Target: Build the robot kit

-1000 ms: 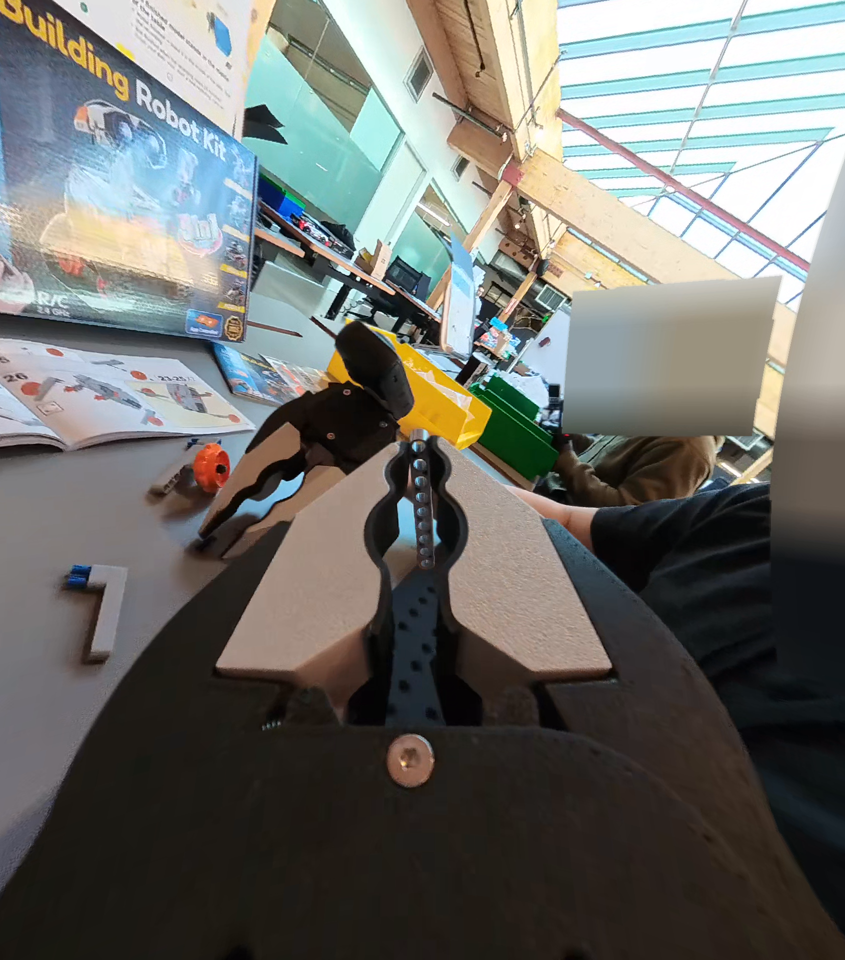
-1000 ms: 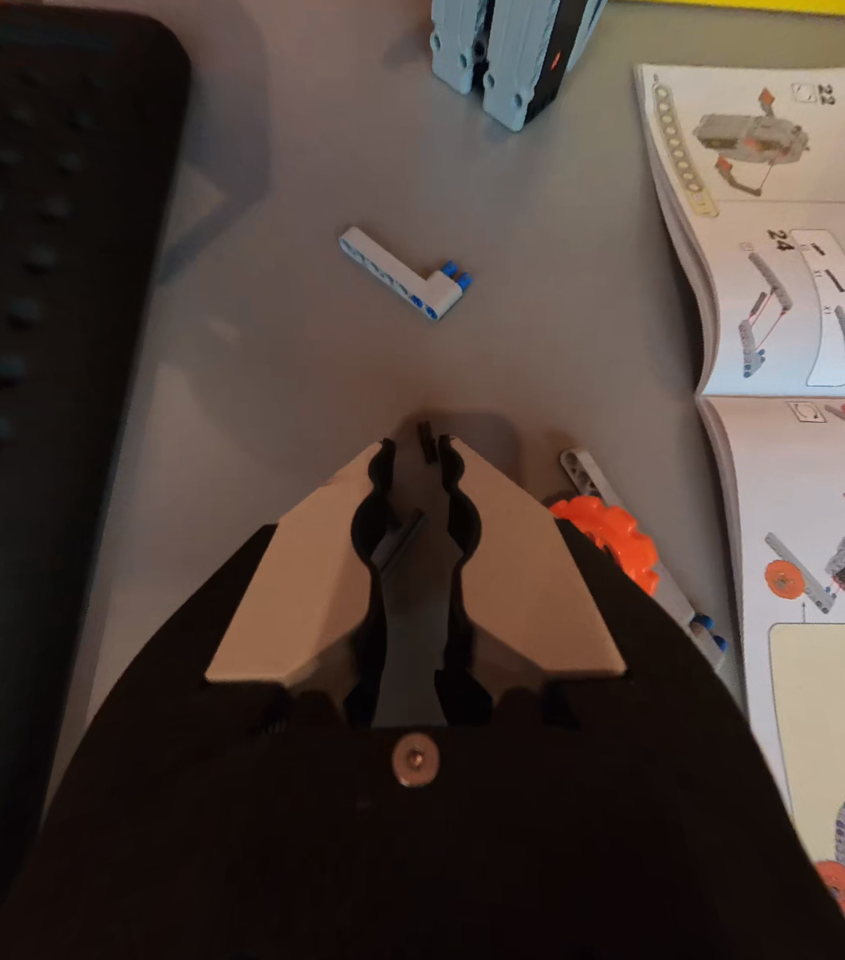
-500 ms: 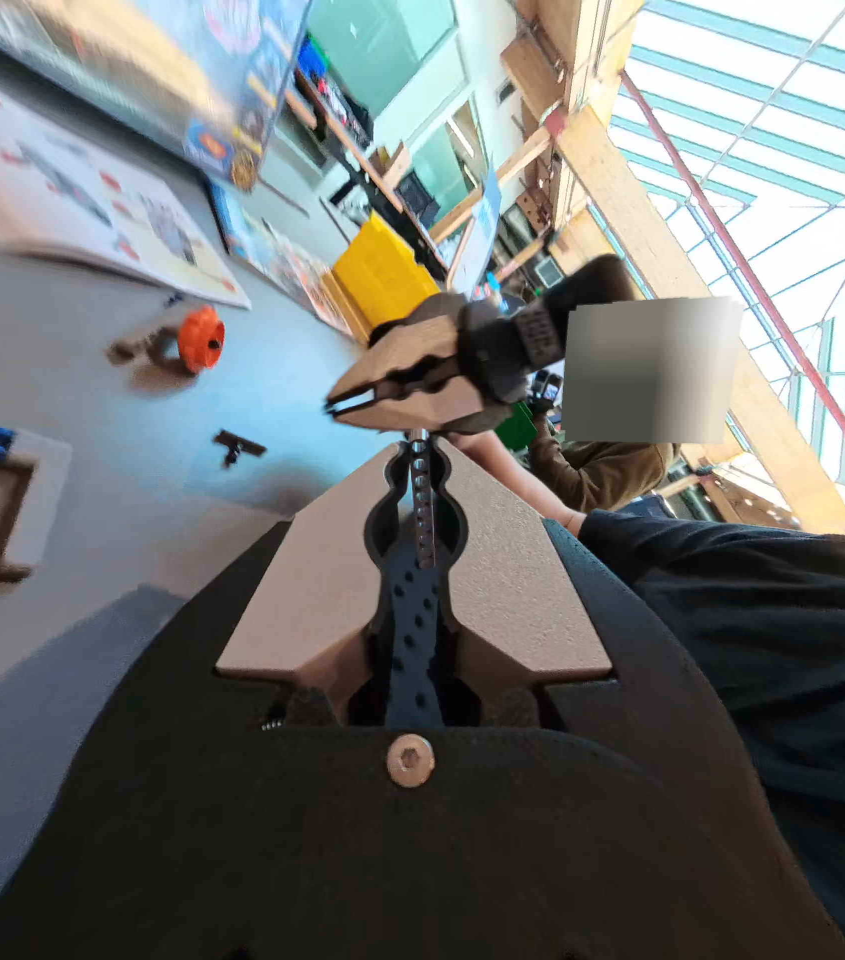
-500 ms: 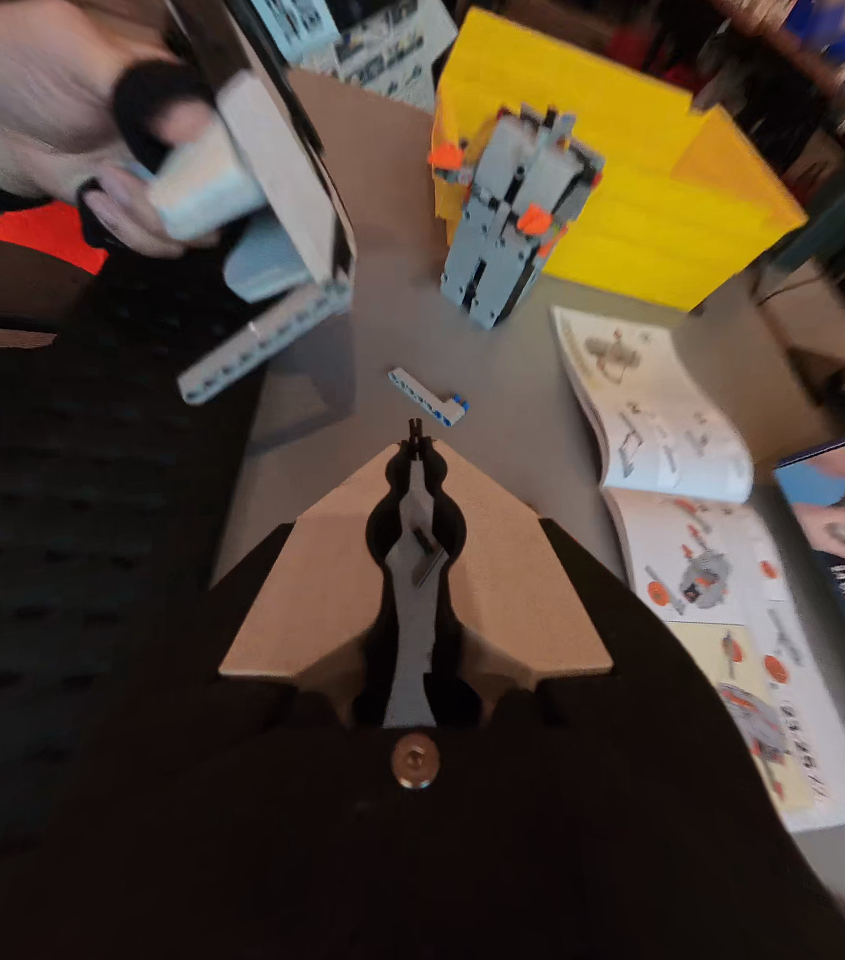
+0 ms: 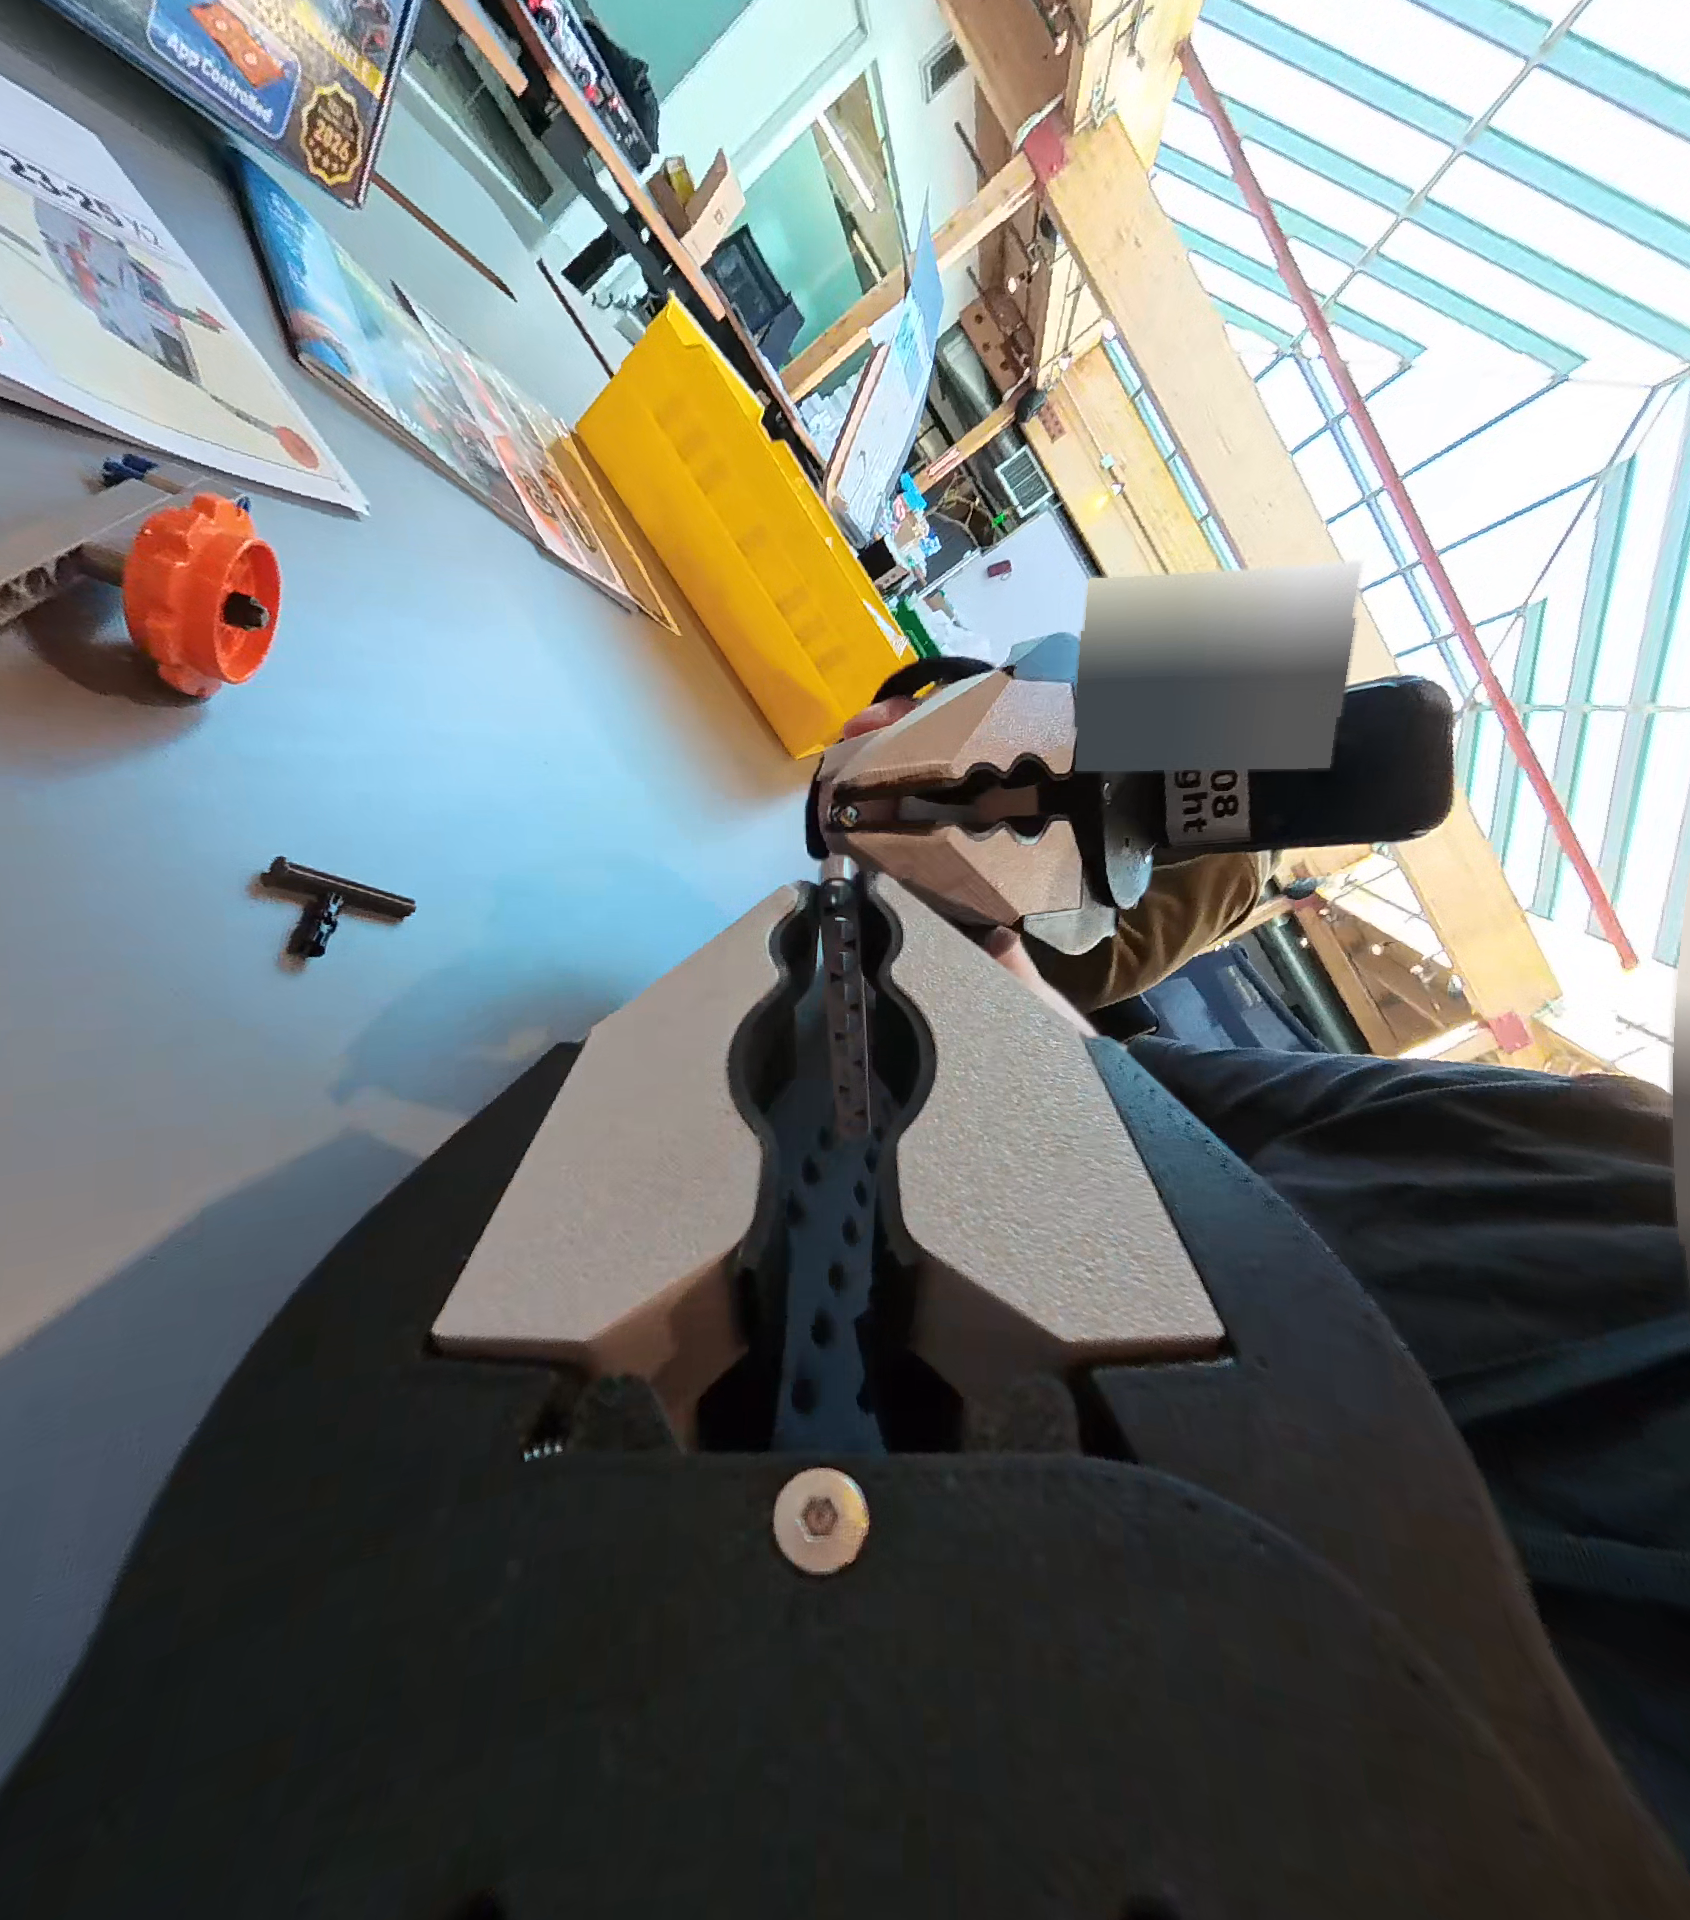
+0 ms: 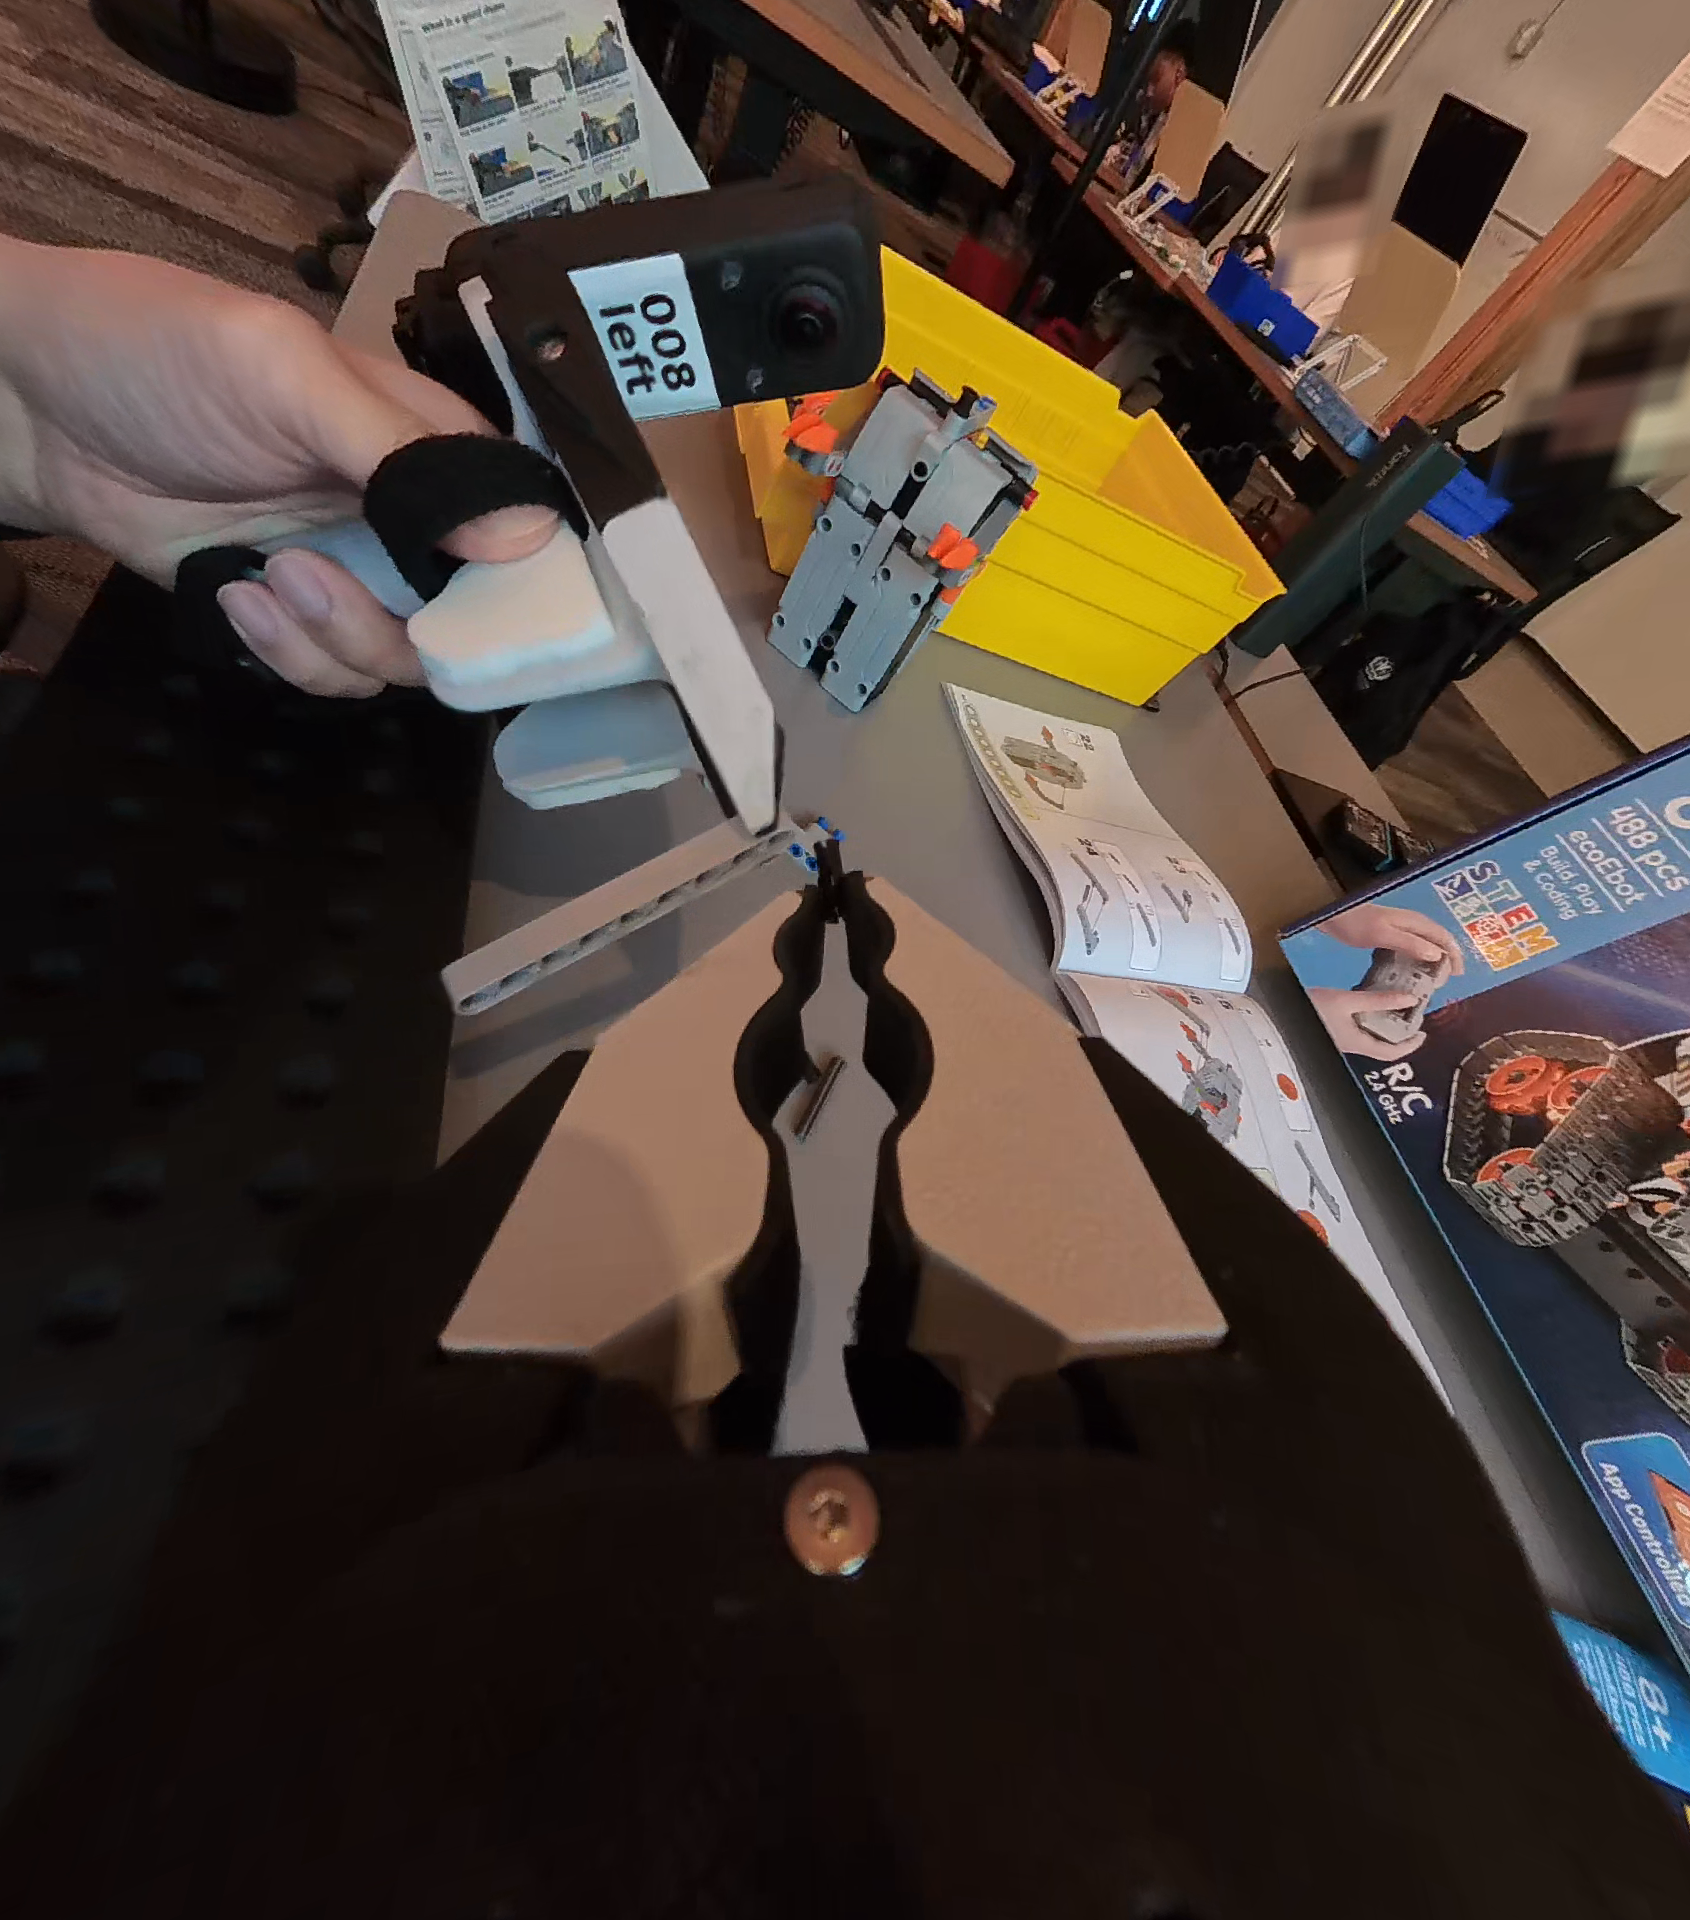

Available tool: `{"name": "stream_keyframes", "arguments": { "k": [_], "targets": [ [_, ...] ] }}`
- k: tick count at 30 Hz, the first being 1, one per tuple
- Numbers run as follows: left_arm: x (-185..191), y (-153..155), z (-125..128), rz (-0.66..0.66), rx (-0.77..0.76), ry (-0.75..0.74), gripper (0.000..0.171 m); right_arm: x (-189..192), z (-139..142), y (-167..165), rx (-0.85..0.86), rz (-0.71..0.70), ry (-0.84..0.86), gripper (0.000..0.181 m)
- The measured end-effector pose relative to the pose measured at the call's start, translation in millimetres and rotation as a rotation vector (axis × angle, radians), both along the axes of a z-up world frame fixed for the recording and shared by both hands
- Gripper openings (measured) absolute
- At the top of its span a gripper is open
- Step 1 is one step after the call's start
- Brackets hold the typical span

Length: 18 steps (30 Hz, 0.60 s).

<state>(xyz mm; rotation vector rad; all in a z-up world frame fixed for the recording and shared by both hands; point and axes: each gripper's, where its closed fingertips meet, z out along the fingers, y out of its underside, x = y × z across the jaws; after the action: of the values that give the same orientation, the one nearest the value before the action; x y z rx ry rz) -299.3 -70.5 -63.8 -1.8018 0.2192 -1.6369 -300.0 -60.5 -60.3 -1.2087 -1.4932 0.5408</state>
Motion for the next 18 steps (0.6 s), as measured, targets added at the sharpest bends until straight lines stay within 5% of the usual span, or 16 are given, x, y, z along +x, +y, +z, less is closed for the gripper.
{"name": "stream_keyframes", "arguments": {
  "k": [9, 18],
  "targets": [
    [0.2, 0.8, 6.4, 0.006, 0.015, -0.054, 0.006, -2.6, 0.0, -6.0, 0.092, -0.009, -0.031, 0.002],
    [0.6, -1.3, -10.3, -0.022, -0.020, 0.056, 0.006, -3.1, -16.7, -8.9, 0.126, 0.030, -0.099, 0.002]
  ]
}}
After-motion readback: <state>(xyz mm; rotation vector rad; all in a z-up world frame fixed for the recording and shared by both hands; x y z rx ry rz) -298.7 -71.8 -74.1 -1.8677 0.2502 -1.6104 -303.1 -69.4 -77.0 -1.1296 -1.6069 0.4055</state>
